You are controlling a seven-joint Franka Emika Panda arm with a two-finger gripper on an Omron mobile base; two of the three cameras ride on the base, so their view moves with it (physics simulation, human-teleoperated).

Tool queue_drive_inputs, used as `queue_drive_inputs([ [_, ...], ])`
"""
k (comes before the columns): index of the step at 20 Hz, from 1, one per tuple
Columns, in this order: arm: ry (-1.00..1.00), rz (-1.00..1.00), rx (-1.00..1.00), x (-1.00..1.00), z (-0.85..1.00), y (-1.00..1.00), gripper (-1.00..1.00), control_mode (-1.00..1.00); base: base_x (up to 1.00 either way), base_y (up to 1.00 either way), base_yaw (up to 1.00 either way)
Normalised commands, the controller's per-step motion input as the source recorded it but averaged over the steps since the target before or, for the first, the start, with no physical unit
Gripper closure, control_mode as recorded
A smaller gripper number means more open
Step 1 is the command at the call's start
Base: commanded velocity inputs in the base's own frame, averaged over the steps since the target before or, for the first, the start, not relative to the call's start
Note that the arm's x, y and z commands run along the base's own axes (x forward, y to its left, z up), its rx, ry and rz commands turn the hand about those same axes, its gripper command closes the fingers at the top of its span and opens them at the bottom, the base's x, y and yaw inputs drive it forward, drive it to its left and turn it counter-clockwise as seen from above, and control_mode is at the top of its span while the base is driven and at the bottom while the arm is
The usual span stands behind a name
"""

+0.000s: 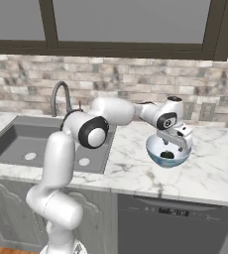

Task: Pick the onions from the cabinet and place them in one bowl. Pick the squash from the sink and place it in the other bowl.

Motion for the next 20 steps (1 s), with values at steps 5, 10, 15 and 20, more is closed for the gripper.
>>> queue_drive_inputs([
  [5, 0.02, -0.13, 0.0, 0.01, 0.56, 0.3, -1.0, -1.0, 0.0, 0.0, 0.0],
  [10, -0.06, -0.13, 0.02, -0.21, 0.61, 0.64, -1.0, -1.0, 0.0, 0.0, 0.0],
  [15, -0.01, -0.04, 0.05, -0.68, 0.36, 0.62, -1.0, -1.0, 0.0, 0.0, 0.0],
  [20, 0.03, 0.1, -0.01, -0.27, 0.39, 0.92, -1.0, -1.0, 0.0, 0.0, 0.0],
])
